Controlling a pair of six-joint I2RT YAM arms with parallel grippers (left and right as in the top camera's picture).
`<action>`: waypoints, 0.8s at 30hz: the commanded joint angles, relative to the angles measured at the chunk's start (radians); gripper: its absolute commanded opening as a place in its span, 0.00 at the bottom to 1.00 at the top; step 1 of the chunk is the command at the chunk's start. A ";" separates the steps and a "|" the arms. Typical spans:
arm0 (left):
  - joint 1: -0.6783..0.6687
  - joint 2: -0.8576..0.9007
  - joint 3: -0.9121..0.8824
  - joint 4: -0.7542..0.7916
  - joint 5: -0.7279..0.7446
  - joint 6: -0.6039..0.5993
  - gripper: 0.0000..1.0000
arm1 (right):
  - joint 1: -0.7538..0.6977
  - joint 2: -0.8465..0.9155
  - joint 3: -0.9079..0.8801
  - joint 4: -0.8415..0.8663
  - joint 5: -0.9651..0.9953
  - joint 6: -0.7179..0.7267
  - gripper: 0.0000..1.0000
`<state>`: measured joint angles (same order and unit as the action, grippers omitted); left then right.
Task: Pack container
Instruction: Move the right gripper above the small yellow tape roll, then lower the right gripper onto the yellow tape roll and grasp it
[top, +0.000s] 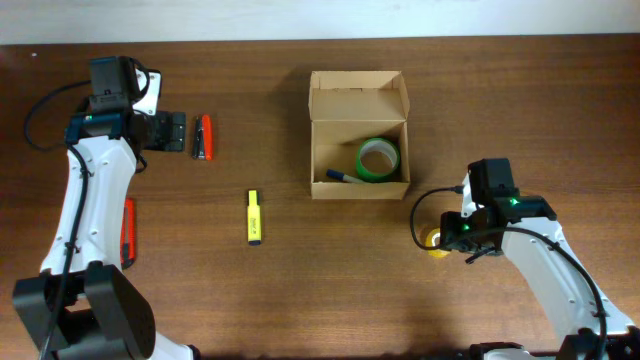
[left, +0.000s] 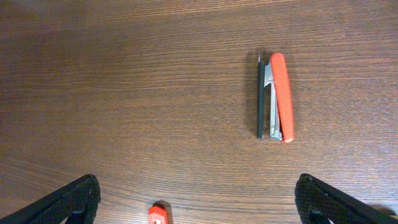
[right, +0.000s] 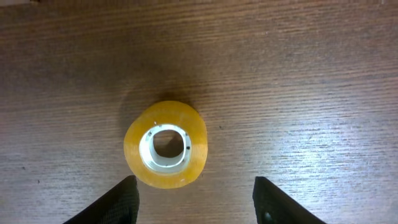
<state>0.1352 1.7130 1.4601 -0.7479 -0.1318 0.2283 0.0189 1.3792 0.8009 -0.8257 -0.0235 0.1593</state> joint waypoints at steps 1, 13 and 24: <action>0.003 0.009 0.018 0.003 -0.004 0.013 0.99 | -0.012 0.004 -0.019 0.015 0.009 0.019 0.59; 0.003 0.009 0.018 0.006 -0.004 0.013 1.00 | -0.066 0.004 -0.085 0.075 0.005 0.033 0.59; 0.003 0.009 0.018 0.006 -0.004 0.013 1.00 | -0.066 0.023 -0.085 0.109 0.005 0.033 0.59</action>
<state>0.1352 1.7130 1.4601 -0.7460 -0.1322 0.2287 -0.0395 1.3811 0.7212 -0.7238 -0.0235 0.1841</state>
